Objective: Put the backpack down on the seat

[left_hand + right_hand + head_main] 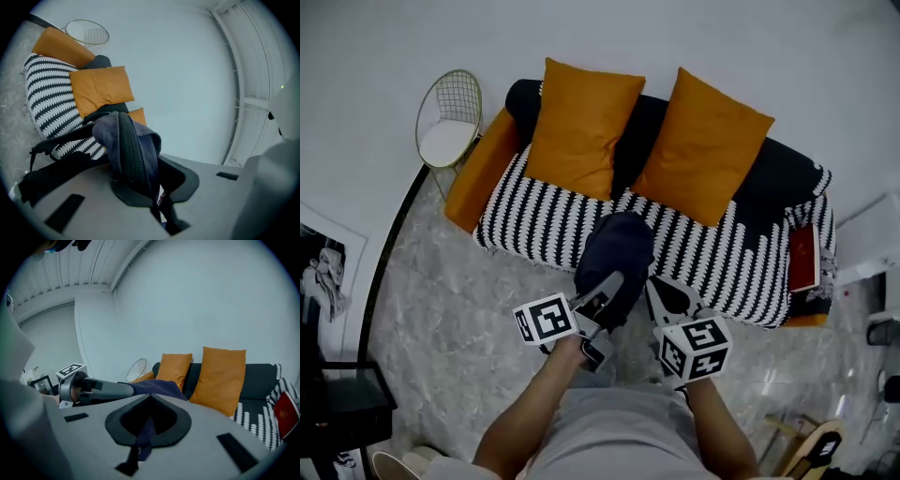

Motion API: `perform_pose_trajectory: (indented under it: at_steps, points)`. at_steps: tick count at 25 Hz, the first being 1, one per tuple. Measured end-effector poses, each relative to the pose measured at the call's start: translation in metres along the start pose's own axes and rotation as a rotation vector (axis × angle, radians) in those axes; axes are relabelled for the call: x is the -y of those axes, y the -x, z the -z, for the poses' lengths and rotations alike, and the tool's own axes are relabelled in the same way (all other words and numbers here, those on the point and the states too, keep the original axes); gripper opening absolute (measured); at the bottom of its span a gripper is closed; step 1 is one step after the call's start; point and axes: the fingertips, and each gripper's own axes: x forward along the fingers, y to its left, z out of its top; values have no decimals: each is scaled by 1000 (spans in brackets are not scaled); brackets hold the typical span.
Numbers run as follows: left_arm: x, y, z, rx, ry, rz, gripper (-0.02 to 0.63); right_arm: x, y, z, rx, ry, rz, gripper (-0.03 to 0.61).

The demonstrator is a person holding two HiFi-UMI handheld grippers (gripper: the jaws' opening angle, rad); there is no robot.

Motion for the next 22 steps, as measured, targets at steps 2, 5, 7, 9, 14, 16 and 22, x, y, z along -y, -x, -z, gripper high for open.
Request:
perform_pose_trajectory:
  at_steps: [2,5,7,9,14,16,22]
  points:
    - [-6,1,-14,-10,1,4,29,-5,-13,-5,-2,-1,10,2]
    - [-13,1,-32,-29,-2,11,29,-11,-32,-15,4,5,22,2]
    - [-18,0,-43,-47,-11,16,29,-12,-43,-22,10,9,28,2]
    - [-23,-3,-54,-69,-27,24,29,-13,-54,-29,17,12,31,2]
    - [-39,-14,-79,-133,-78,42,29,-8,-81,-41,26,12,26,2]
    - [-48,-18,-91,-149,-94,46,29,-5,-94,-42,25,9,21,2]
    - [-76,-33,-125,-202,-149,62,29,7,-138,-46,1,4,-6,2]
